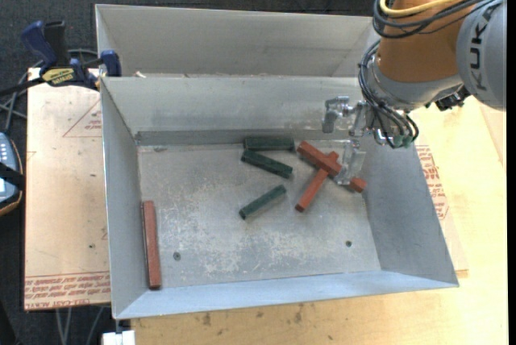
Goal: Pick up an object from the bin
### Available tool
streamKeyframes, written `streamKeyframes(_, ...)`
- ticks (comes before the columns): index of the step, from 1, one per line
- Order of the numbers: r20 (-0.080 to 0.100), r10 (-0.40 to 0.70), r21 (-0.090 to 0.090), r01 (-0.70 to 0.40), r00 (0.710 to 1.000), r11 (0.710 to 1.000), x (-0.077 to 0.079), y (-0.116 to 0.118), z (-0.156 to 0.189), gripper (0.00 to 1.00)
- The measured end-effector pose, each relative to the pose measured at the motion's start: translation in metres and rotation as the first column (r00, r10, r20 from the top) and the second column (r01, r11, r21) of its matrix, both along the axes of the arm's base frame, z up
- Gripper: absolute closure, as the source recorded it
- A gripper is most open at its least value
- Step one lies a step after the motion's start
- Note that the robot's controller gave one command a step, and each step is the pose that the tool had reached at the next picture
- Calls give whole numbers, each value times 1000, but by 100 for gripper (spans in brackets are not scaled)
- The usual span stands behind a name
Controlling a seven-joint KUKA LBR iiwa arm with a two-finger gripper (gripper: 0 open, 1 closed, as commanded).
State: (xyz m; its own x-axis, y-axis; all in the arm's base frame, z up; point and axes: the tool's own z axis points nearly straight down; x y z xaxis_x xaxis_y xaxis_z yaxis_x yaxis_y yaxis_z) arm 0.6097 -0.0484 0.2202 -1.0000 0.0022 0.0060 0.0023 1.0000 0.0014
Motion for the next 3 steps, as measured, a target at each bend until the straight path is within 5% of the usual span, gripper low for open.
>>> streamKeyframes(1, 8, 1, -1, -1, 1000, 1000, 1, 0, 5, 0)
streamKeyframes(3, 12, 38, -1, -38, 999, 999, 8, -9, -105, 0)
